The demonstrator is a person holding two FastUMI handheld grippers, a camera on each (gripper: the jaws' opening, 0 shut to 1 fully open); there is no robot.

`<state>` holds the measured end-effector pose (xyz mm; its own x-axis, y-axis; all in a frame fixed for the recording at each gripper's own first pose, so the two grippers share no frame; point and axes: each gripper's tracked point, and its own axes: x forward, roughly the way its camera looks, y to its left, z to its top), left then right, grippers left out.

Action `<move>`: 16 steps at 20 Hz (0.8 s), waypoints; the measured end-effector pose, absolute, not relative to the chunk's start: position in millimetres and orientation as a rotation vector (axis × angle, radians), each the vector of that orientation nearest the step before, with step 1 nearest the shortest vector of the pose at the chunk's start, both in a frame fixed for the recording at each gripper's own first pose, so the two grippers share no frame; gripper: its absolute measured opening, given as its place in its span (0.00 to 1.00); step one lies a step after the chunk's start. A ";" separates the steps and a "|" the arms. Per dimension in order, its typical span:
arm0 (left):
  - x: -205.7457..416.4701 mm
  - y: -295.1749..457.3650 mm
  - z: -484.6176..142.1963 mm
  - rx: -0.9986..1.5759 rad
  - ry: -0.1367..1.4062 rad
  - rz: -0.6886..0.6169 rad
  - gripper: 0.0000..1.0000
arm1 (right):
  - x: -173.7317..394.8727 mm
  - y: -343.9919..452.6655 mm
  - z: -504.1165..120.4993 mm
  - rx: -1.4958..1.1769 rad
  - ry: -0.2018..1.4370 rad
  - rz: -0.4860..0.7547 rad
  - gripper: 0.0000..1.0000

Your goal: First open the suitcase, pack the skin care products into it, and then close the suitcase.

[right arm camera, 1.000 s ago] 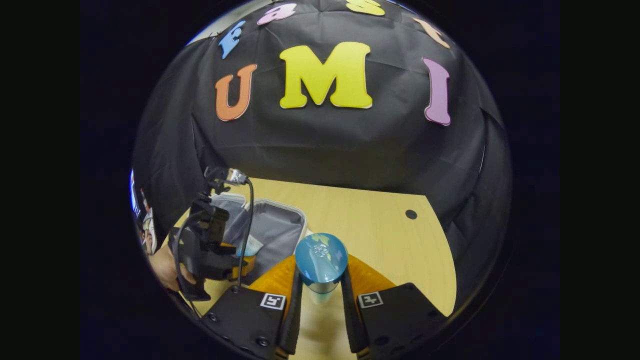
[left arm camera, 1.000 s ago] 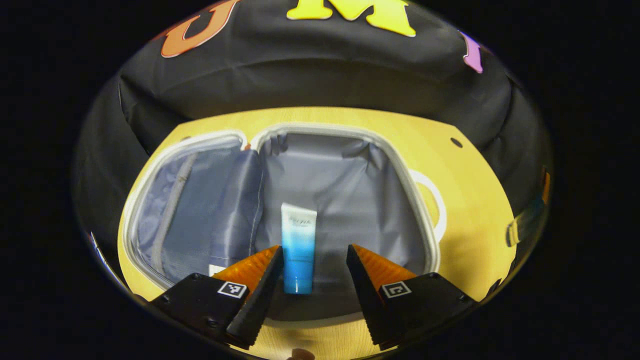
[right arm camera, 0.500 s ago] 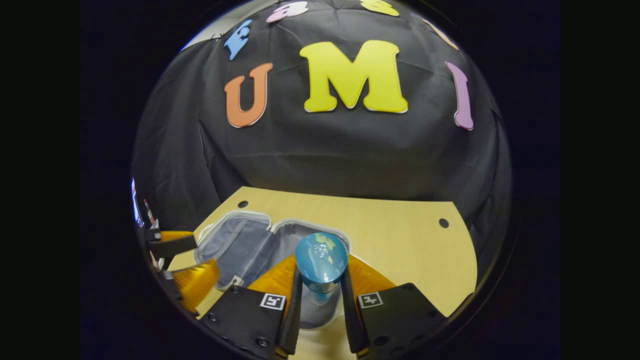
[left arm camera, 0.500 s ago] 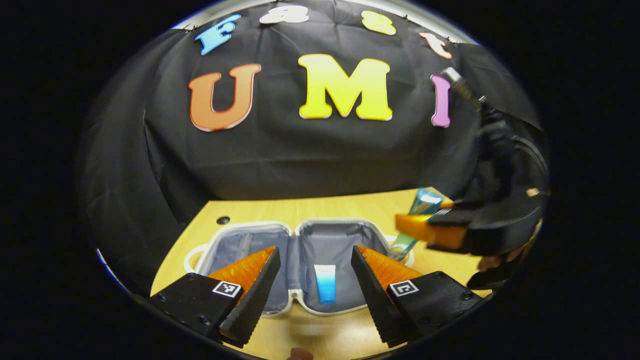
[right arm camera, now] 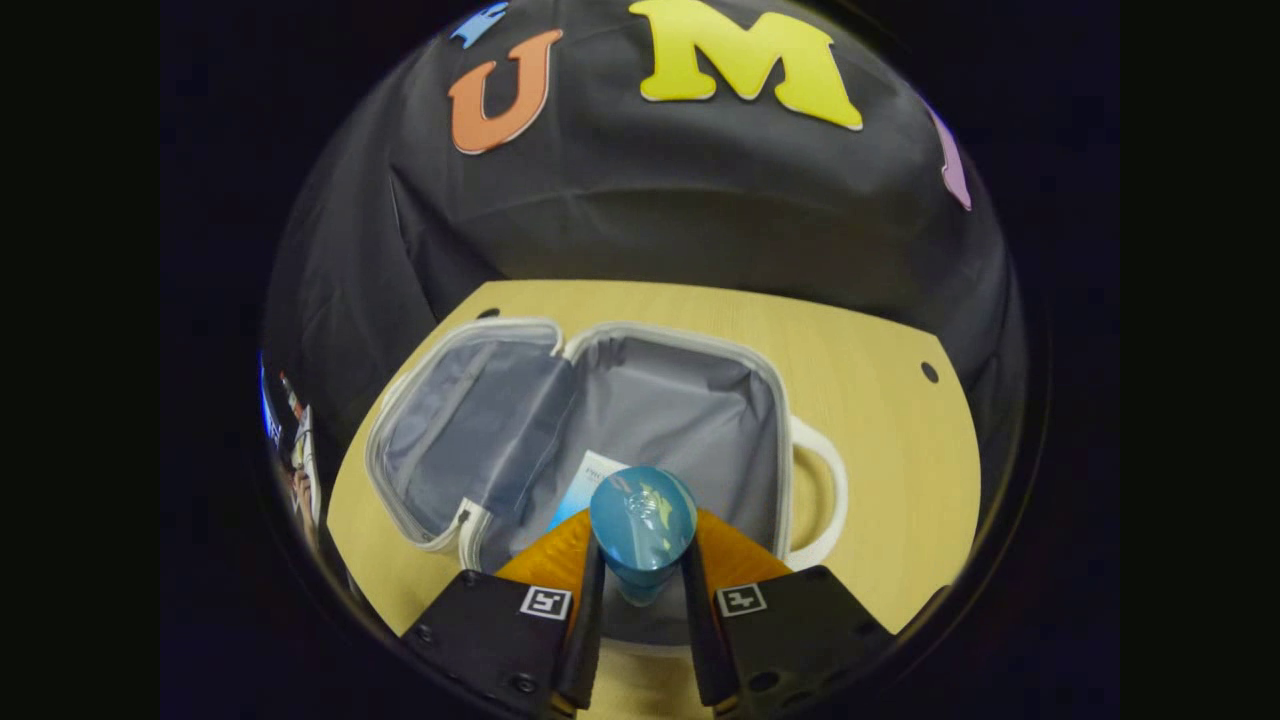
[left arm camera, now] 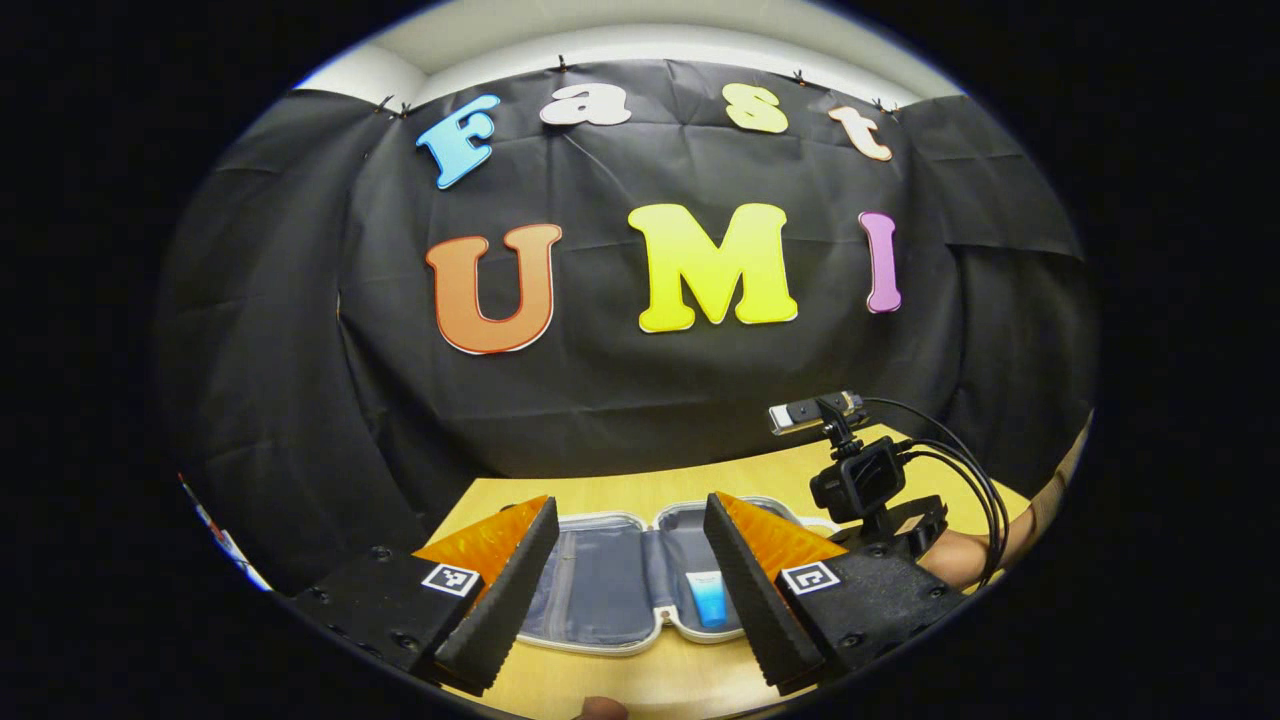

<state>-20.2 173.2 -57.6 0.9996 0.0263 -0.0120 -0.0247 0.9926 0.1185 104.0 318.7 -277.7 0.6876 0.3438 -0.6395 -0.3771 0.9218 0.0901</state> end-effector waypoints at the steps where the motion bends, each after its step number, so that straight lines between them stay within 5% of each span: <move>1: -19.9 176.2 -56.0 0.121 0.008 0.029 0.94 | 102.0 318.8 -280.4 -0.050 0.722 0.400 0.36; 16: -22.8 227.3 -98.5 -0.016 0.113 0.112 0.94 | 176.9 334.9 -313.2 0.013 0.828 0.250 0.36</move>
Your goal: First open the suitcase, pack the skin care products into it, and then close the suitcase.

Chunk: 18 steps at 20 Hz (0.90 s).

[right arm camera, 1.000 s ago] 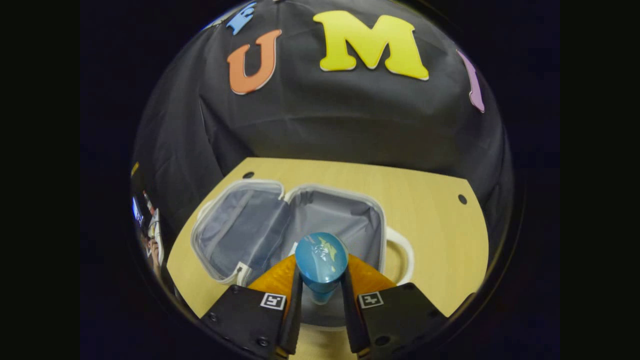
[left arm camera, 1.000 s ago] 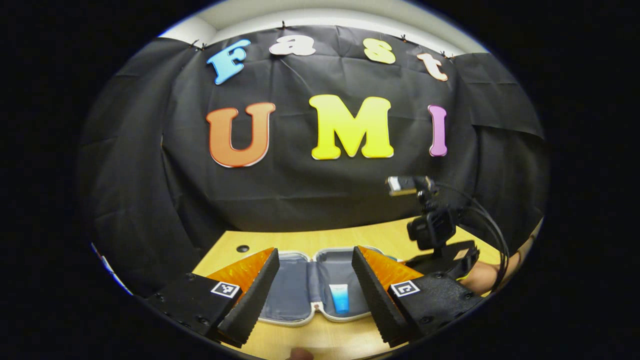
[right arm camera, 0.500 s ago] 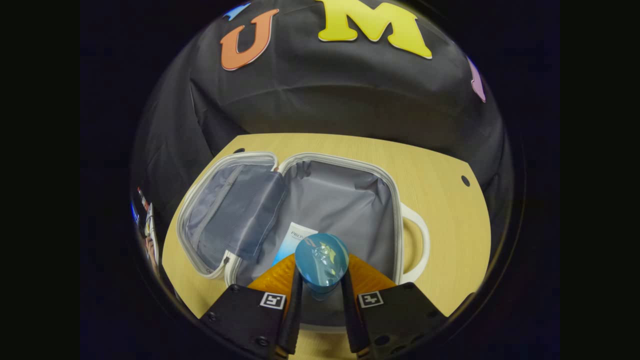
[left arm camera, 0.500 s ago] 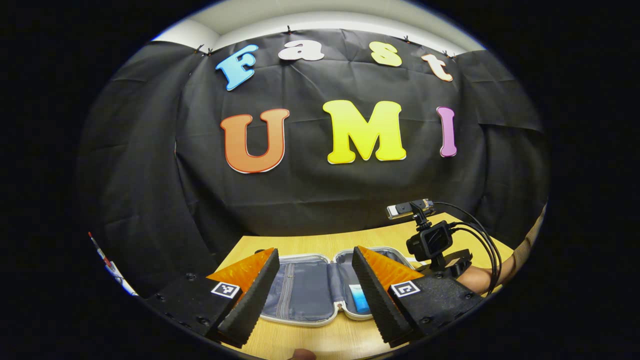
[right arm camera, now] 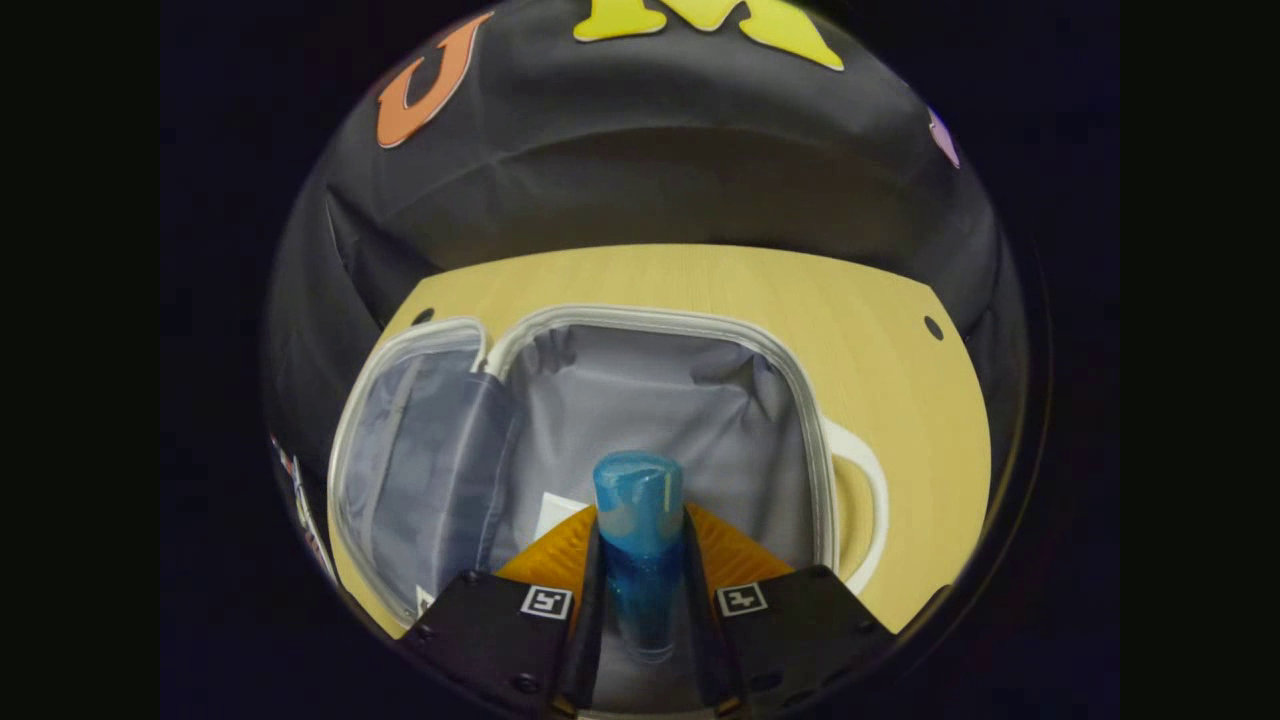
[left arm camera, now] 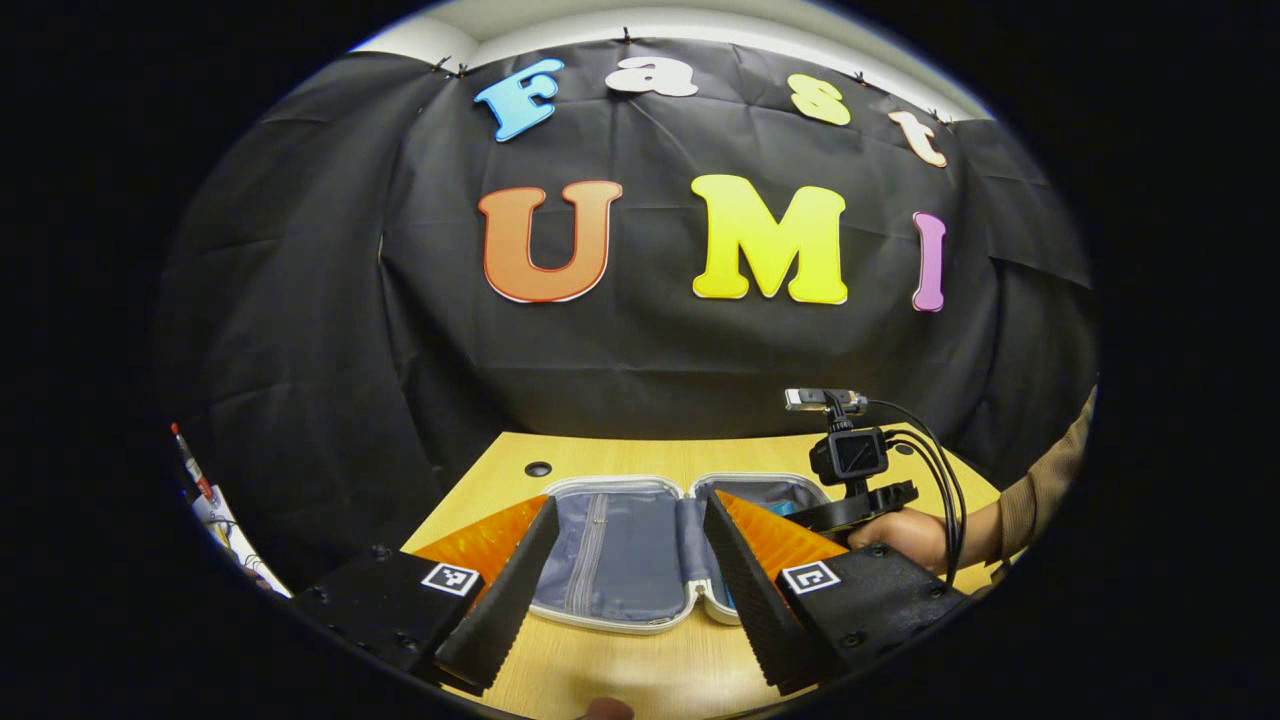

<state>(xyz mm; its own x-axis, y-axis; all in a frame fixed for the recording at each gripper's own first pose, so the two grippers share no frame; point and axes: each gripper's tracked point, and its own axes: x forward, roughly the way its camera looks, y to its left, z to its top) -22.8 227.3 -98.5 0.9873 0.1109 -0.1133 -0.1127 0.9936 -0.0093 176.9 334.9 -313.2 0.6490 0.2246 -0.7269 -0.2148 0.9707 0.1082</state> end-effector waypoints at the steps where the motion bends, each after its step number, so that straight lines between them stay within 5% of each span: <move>1: -23.5 230.6 -101.5 -0.017 0.123 0.120 0.94 | 179.6 334.4 -314.1 0.020 0.833 0.237 0.36; 8: -27.6 255.5 -125.5 -0.078 0.189 0.176 0.94 | 188.5 336.1 -331.5 0.001 0.869 0.206 0.34; 16: -27.3 292.2 -128.8 -0.064 0.203 0.223 0.94 | 182.9 337.9 -332.1 0.043 0.925 0.215 0.42; 18: -22.0 305.5 -125.2 -0.049 0.194 0.233 0.94 | 175.5 336.3 -313.9 0.046 0.897 0.236 0.52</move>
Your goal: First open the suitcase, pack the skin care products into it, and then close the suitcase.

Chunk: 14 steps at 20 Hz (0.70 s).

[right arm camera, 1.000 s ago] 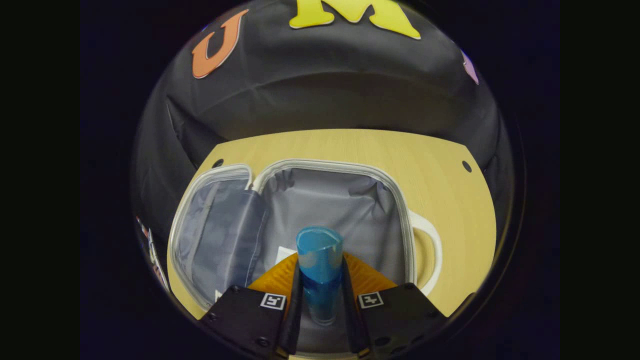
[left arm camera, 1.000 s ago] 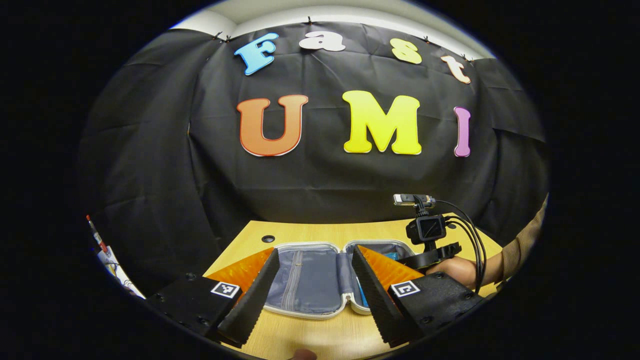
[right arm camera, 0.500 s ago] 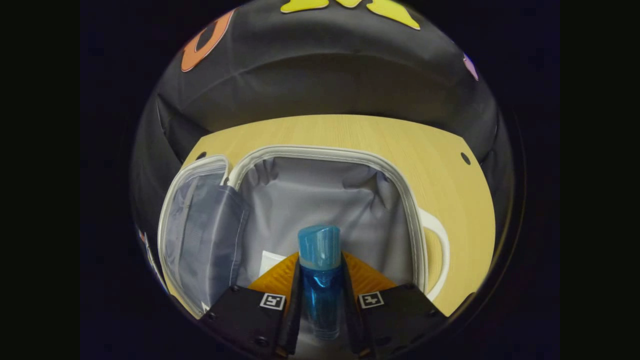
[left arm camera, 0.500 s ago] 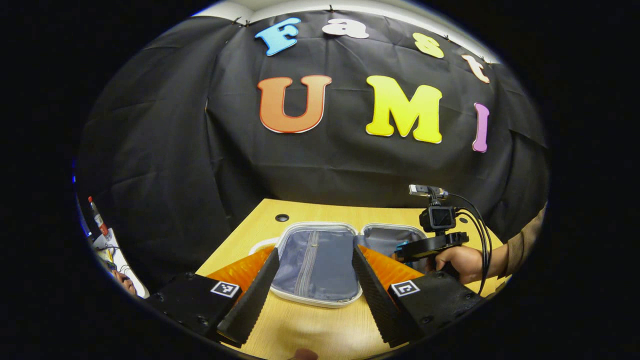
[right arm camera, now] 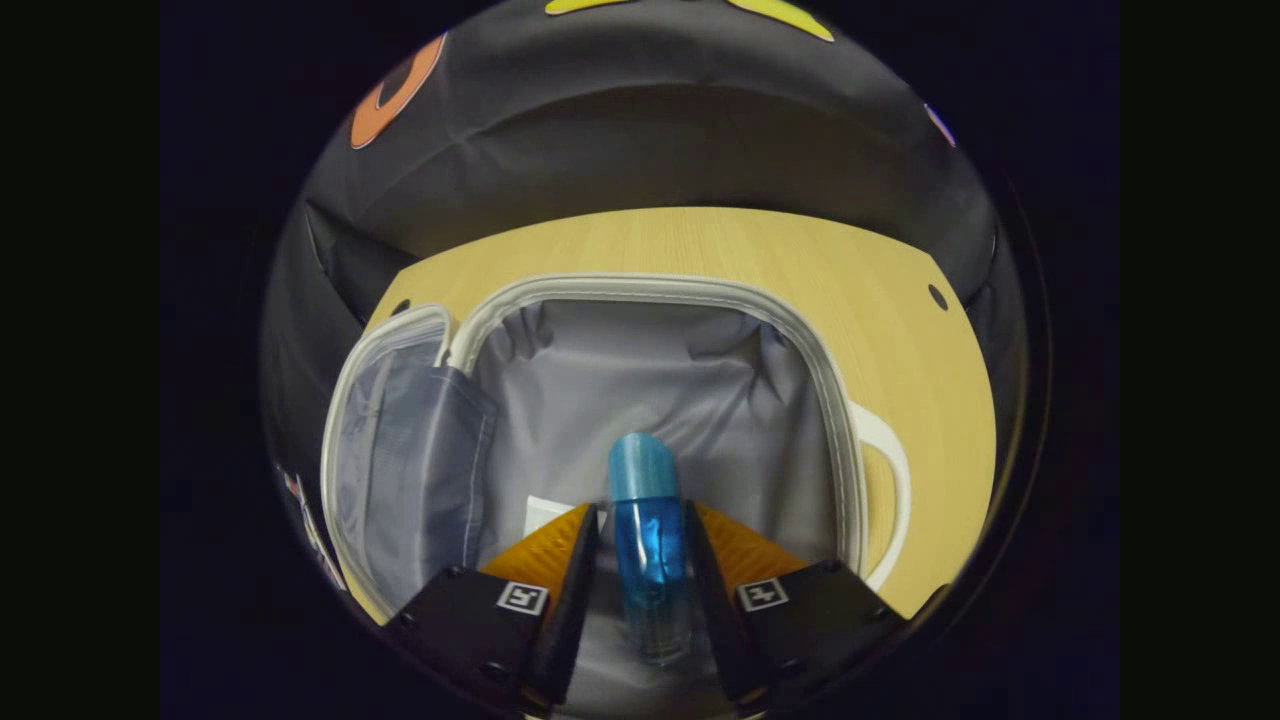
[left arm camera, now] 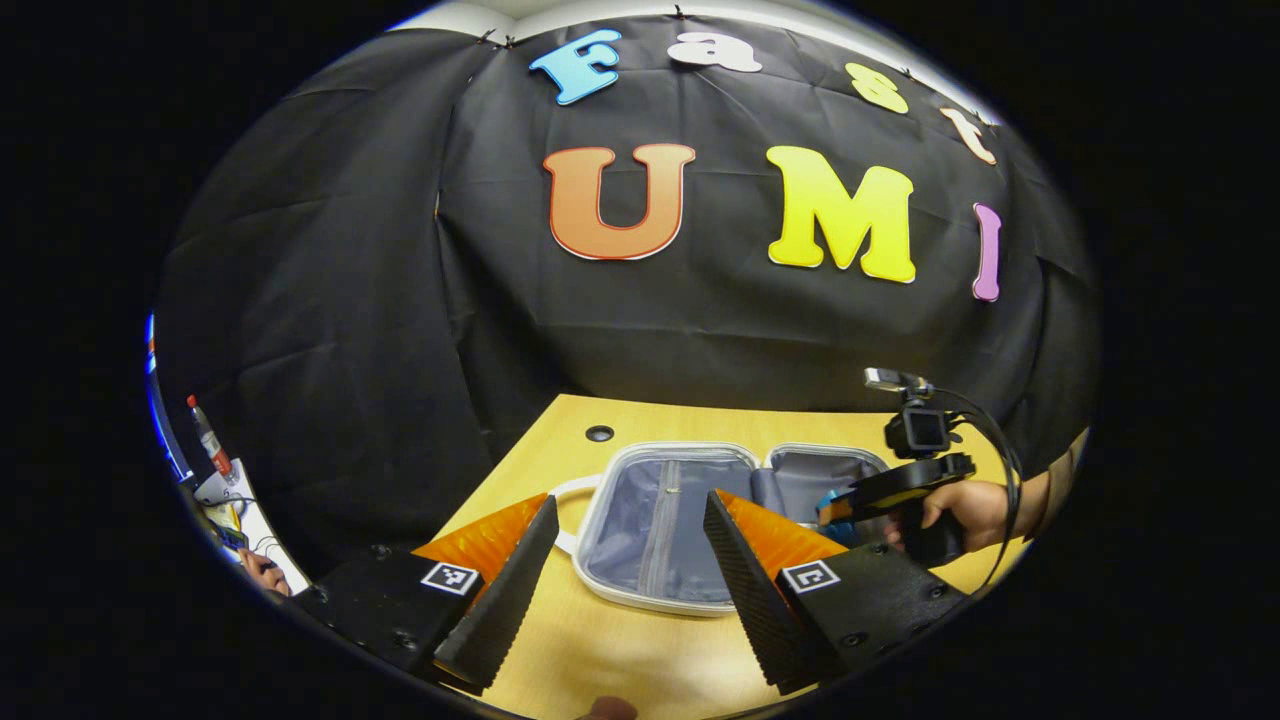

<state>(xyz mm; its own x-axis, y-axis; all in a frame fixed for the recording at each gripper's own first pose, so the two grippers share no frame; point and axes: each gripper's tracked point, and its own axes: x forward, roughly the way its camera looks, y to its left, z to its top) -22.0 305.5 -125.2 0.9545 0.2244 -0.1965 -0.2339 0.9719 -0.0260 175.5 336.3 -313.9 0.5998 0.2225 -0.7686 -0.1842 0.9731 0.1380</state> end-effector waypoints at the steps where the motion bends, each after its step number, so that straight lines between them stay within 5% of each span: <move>1: -17.8 309.8 -124.1 -0.050 0.191 0.224 0.94 | 172.3 333.1 -300.5 0.036 0.866 0.247 0.60; 5: 1.4 329.7 -137.7 -0.154 0.232 0.192 0.94 | 151.7 310.4 -217.8 -0.047 0.670 0.295 0.80; 10: 30.9 377.3 -173.8 -0.437 0.260 0.192 0.97 | 103.6 277.6 -105.3 -0.066 0.418 0.358 0.78; 14: 59.0 399.3 -202.4 -0.748 0.266 0.122 0.98 | 65.4 211.9 -4.9 -0.131 0.158 0.291 0.79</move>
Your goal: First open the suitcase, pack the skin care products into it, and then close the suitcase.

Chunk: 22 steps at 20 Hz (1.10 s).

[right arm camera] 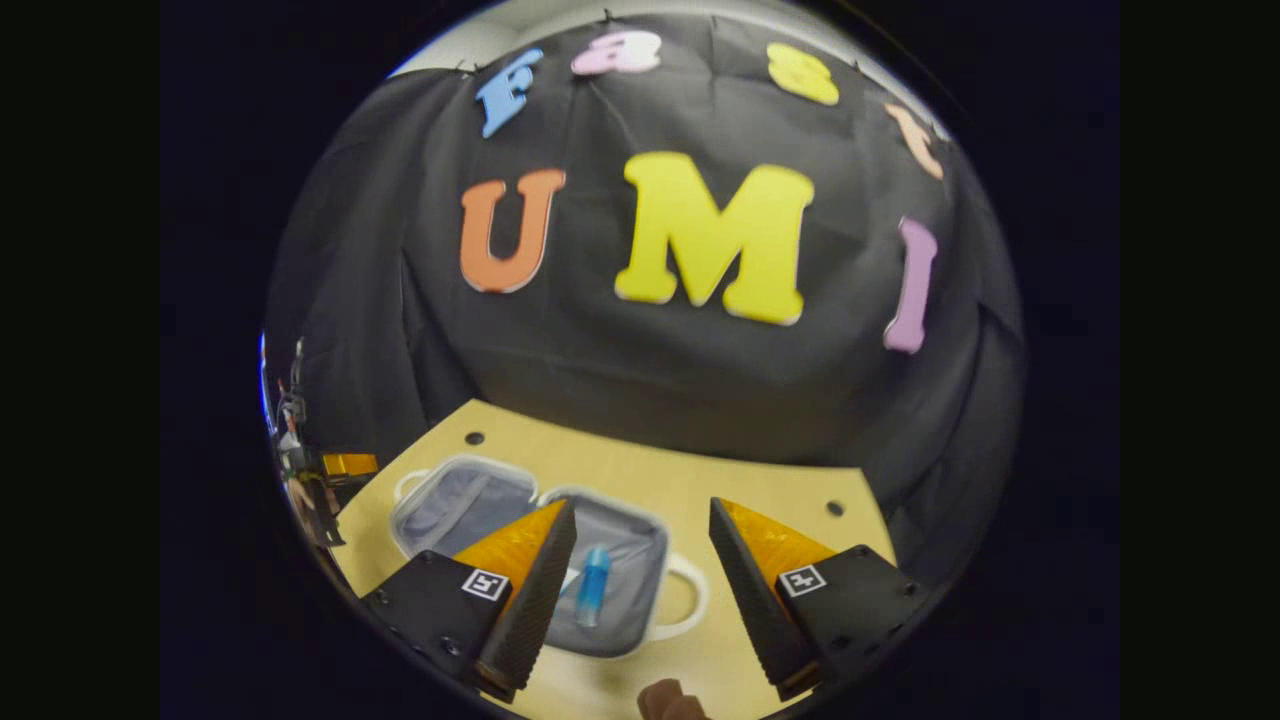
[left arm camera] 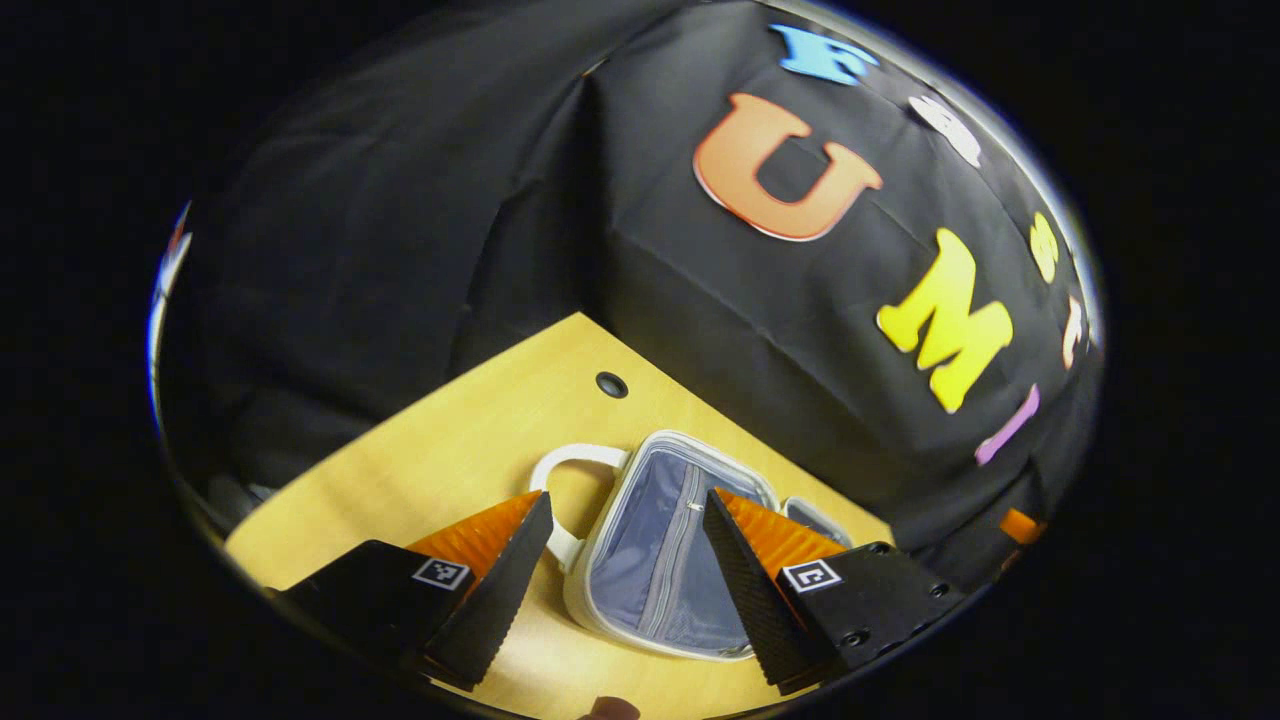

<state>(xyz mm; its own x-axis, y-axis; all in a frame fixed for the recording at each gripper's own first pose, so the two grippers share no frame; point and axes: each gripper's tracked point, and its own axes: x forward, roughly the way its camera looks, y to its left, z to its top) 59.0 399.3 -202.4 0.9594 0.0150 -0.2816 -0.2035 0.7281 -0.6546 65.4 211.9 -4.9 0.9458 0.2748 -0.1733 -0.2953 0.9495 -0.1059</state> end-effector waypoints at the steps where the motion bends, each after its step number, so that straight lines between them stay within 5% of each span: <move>1: 67.2 408.3 -209.0 -0.824 0.266 0.115 0.98 | 53.6 196.1 12.8 -0.136 0.118 0.263 0.79; 9: 97.2 431.9 -276.4 -1.223 0.347 0.077 0.97 | -8.7 144.8 73.4 -0.189 -0.083 0.153 0.79; 13: 111.9 430.3 -274.0 -1.324 0.304 0.026 0.92 | -15.0 139.5 58.4 -0.208 -0.051 0.134 0.78; 15: 116.5 430.7 -274.7 -1.365 0.287 0.024 0.63 | -17.1 135.6 55.0 -0.188 -0.032 0.120 0.79; 16: 116.9 430.3 -276.5 -1.379 0.296 0.026 0.75 | -19.4 133.1 57.0 -0.173 -0.032 0.114 0.80; 19: 120.0 416.7 -287.5 -1.380 0.355 0.012 0.24 | -25.8 122.2 62.0 -0.152 -0.044 0.085 0.79; 20: 119.7 415.8 -289.9 -1.370 0.368 0.028 0.30 | -27.6 118.3 63.7 -0.152 -0.051 0.072 0.79; 22: 120.1 418.5 -292.9 -1.347 0.388 0.058 0.16 | -30.2 114.7 65.6 -0.138 -0.060 0.057 0.79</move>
<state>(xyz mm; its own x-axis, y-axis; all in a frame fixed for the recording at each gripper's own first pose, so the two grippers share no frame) 120.1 418.5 -292.9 0.9348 -0.1807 -0.3057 -0.2618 0.2309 -0.9371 -30.2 114.7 65.6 0.9966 0.0606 0.0556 -0.0523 0.9889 -0.1387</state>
